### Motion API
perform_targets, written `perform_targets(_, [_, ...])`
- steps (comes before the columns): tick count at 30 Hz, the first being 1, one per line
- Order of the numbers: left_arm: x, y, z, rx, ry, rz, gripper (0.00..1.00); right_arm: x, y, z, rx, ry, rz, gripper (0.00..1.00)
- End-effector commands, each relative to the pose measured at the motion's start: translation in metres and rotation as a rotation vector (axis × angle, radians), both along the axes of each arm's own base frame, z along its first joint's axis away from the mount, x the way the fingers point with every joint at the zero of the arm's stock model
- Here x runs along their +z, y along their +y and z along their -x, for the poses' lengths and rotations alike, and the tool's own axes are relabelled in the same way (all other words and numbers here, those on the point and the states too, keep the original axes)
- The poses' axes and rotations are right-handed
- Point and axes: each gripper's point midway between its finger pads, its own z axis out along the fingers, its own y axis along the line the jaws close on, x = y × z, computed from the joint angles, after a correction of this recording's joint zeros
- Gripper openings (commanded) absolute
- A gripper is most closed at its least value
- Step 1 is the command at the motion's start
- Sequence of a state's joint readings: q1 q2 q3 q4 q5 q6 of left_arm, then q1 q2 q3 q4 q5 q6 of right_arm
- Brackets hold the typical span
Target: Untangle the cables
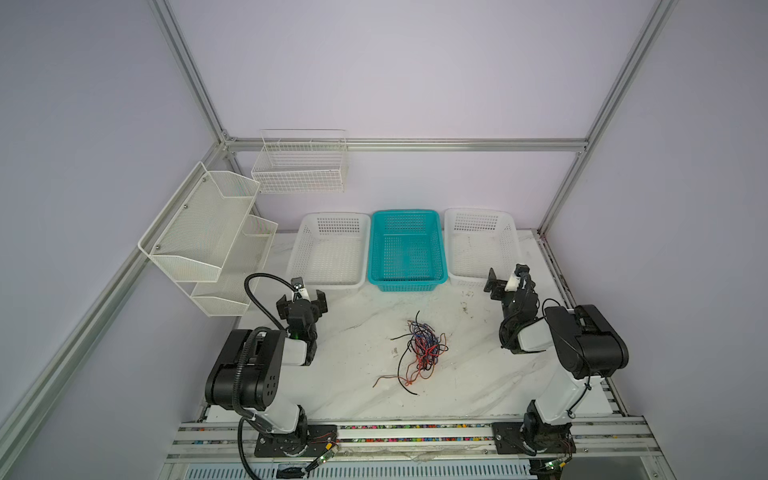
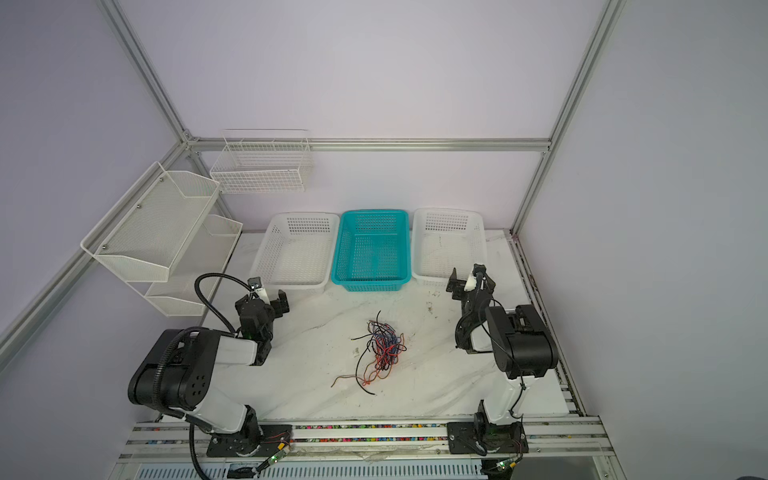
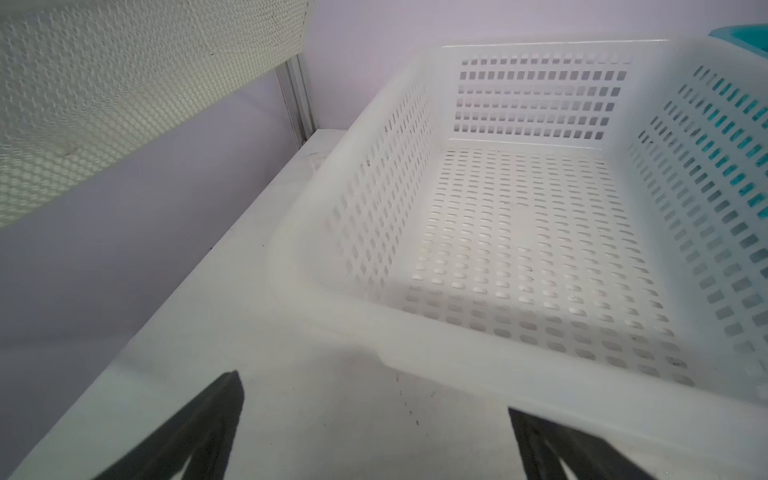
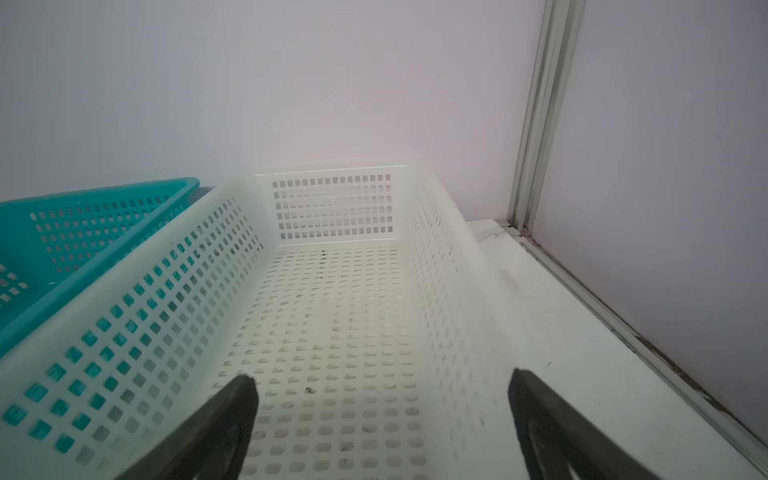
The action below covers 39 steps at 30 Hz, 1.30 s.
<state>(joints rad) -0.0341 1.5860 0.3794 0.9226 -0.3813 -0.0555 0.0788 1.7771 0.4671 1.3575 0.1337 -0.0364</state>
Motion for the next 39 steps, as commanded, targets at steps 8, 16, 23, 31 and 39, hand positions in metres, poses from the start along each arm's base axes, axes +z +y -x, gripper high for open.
perform_targets(8, [0.013, 0.001, 0.0, 0.004, -0.052, -0.015, 1.0, 0.0, 0.001, -0.001, 0.009, 0.002, 0.014, 0.97])
perform_targets(16, [0.012, 0.001, 0.0, 0.004, -0.05, -0.016, 1.0, 0.0, 0.001, -0.001, 0.009, 0.001, 0.014, 0.97])
perform_targets(23, [0.012, 0.001, 0.0, 0.003, -0.05, -0.015, 1.0, 0.0, 0.0, -0.001, 0.003, 0.001, 0.014, 0.97])
perform_targets(31, [0.012, 0.001, 0.0, 0.004, -0.05, -0.015, 1.0, 0.046, 0.012, 0.011, -0.017, -0.036, 0.047, 0.97])
perform_targets(39, [0.012, 0.001, -0.001, 0.003, -0.05, -0.015, 1.0, 0.172, 0.035, 0.09, 0.176, -0.36, -0.328, 0.97])
